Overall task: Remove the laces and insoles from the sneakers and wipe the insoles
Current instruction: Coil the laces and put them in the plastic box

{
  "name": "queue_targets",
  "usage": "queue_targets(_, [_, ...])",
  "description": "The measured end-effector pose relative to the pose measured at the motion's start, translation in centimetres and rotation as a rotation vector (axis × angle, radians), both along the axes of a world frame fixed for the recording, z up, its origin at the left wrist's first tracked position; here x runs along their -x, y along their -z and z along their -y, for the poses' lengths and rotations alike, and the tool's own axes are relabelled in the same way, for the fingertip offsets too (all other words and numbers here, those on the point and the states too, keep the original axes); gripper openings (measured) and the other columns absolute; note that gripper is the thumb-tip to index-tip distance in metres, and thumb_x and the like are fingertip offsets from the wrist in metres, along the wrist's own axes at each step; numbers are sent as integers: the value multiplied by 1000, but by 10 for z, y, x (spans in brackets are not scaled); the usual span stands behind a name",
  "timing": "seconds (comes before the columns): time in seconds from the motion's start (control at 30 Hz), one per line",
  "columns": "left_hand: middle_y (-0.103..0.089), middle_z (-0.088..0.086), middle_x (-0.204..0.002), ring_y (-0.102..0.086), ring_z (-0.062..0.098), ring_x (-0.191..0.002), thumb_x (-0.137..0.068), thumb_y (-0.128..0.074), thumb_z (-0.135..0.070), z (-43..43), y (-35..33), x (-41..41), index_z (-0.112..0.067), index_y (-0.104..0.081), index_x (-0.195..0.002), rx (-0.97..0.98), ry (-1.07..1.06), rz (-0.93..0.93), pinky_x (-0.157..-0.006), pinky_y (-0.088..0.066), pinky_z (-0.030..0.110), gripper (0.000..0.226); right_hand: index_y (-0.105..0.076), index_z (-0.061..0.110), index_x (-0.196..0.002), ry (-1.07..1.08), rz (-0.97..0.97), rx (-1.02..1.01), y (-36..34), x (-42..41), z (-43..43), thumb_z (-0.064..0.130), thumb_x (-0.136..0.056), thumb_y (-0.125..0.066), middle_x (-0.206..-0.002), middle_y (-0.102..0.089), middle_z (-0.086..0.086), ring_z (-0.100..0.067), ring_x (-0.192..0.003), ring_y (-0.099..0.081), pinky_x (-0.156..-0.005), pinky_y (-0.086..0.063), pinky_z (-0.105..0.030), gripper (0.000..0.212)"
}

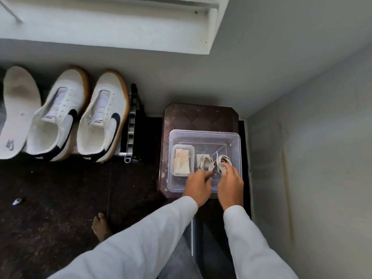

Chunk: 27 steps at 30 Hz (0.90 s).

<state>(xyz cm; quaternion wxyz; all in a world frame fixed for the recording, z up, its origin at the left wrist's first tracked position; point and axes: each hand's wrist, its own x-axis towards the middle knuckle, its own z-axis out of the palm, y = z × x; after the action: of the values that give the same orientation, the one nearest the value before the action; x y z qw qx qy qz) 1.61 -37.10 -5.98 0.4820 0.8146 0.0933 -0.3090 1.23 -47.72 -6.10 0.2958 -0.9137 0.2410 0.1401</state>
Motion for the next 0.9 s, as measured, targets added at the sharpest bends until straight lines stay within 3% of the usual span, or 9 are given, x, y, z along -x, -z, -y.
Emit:
queue_targets(0.1, [-65, 4, -134, -60, 21, -125, -97, -53, -8, -41, -10, 28, -17, -57, -138, -80, 114, 154, -110, -44, 33, 42, -52, 8, -145, -197, -18, -18, -13, 25, -32, 7, -109, -41, -154, -50, -9, -26, -143, -47, -116, -37, -34, 38])
queue_targets(0.27, [-34, -4, -160, -36, 15, -146, -105, -42, -23, -131, -13, 91, -17, -35, -153, -330, 234, 237, -118, -28, 26, 49, -36, 13, -158, -600, -128, 97, -15, 69, -108, 22, -108, -48, -169, -29, -5, -20, -158, -23, -129, -26, -37, 53])
queue_targets(0.4, [-9, 2, -167, -13, 23, -155, -108, -29, -36, -213, -9, 138, -14, -16, -158, -528, 328, 155, -124, -17, 37, 56, -65, 6, -136, -913, -196, 253, -6, 99, -181, 40, -94, -42, -145, -61, -14, -33, -135, -58, -96, -60, -49, 59])
queue_targets(0.5, [1, 8, -168, 0, 26, -155, -107, -20, -45, -273, -5, 172, -15, -4, -158, -616, 346, 59, -126, -7, 42, 62, -64, 7, -137, -1066, -232, 374, 2, 119, -231, 53, -95, -30, -145, -61, -15, -35, -134, -59, -93, -61, -52, 71])
queue_targets(0.6, [1, 9, -168, 1, 27, -155, -107, -20, -48, -333, 2, 208, -14, -6, -158, -642, 265, -21, -125, -5, 45, 63, -64, 4, -137, -1161, -273, 414, 14, 138, -281, 60, -104, -2, -145, -61, -17, -37, -133, -59, -90, -60, -54, 89])
queue_targets(0.7, [-1, 9, -168, 0, 27, -155, -107, -23, -46, -400, 5, 244, -15, -9, -158, -636, 128, -97, -126, -5, 45, 62, -63, 3, -137, -1235, -283, 438, 24, 157, -344, 62, -102, 7, -145, -61, -18, -37, -132, -60, -87, -61, -56, 98])
queue_targets(0.77, [-1, 8, -168, 1, 26, -155, -107, -24, -45, -441, 8, 265, -16, -10, -158, -627, 58, -130, -126, -5, 45, 60, -40, 7, -154, -1263, -315, 486, 21, 165, -389, 69, -89, 28, -161, -42, -17, -34, -148, -42, -104, -54, -55, 113])
queue_targets(0.83, [-1, 7, -168, 0, 25, -155, -107, -25, -44, -485, 13, 286, -18, -11, -158, -633, -24, -165, -127, -5, 46, 59, 5, 13, -161, -1352, -316, 527, 22, 173, -439, 73, -62, 51, -174, -1, -10, -28, -161, -1, -126, -26, -50, 124])
queue_targets(0.9, [-3, 6, -168, -1, 24, -155, -107, -25, -44, -528, 19, 305, -19, -13, -158, -633, -109, -189, -127, -5, 45, 58, 15, 16, -162, -1374, -373, 483, 23, 180, -486, 75, -75, 33, -173, 15, -6, -25, -160, 15, -130, -13, -46, 107])
